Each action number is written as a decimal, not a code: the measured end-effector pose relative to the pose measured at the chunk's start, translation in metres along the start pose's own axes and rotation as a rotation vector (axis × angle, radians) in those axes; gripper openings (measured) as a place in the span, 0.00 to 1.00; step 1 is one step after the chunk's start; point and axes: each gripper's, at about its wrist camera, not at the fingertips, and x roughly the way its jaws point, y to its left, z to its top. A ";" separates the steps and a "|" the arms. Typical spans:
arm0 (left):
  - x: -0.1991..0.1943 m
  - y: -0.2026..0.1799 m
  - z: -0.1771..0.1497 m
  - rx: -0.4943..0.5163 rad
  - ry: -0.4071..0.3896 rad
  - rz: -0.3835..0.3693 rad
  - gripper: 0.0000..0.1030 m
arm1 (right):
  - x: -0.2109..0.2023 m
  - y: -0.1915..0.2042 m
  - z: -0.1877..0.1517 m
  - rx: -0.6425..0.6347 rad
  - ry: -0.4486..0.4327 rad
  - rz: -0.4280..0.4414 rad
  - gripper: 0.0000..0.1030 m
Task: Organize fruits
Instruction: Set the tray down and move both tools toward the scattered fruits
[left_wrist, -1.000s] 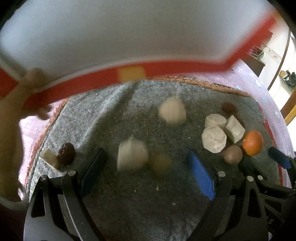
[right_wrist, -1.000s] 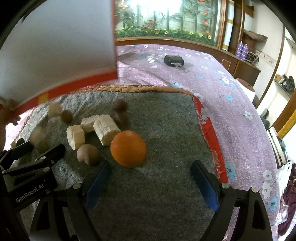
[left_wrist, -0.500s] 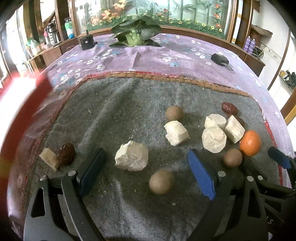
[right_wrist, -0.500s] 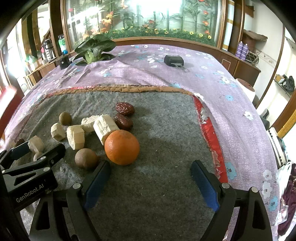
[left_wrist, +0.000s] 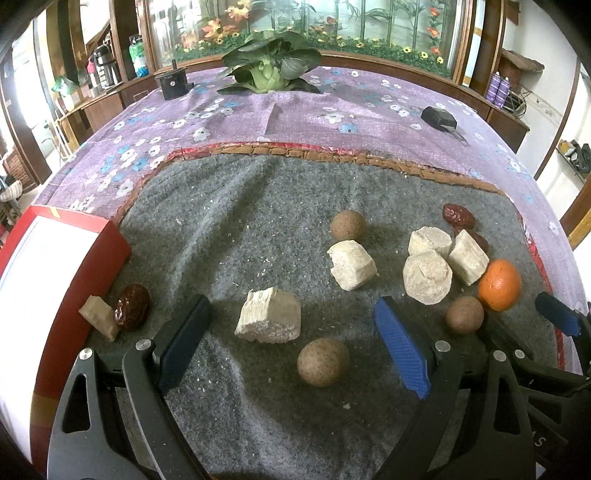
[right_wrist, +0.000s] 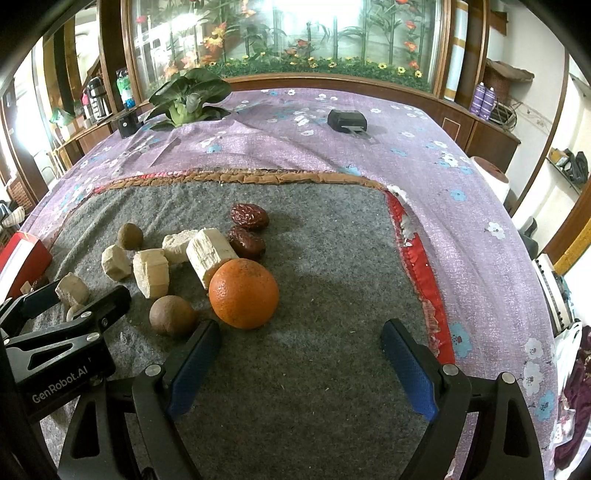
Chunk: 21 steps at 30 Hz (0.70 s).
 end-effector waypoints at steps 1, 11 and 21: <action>0.000 0.000 0.000 0.000 0.000 0.000 0.88 | 0.000 0.000 0.000 0.000 0.000 0.000 0.86; 0.000 0.001 0.001 0.000 0.001 0.000 0.89 | 0.000 0.000 0.000 0.000 0.000 0.000 0.86; -0.005 0.003 0.002 0.018 0.063 -0.030 0.88 | -0.002 -0.003 0.000 0.000 -0.005 0.022 0.86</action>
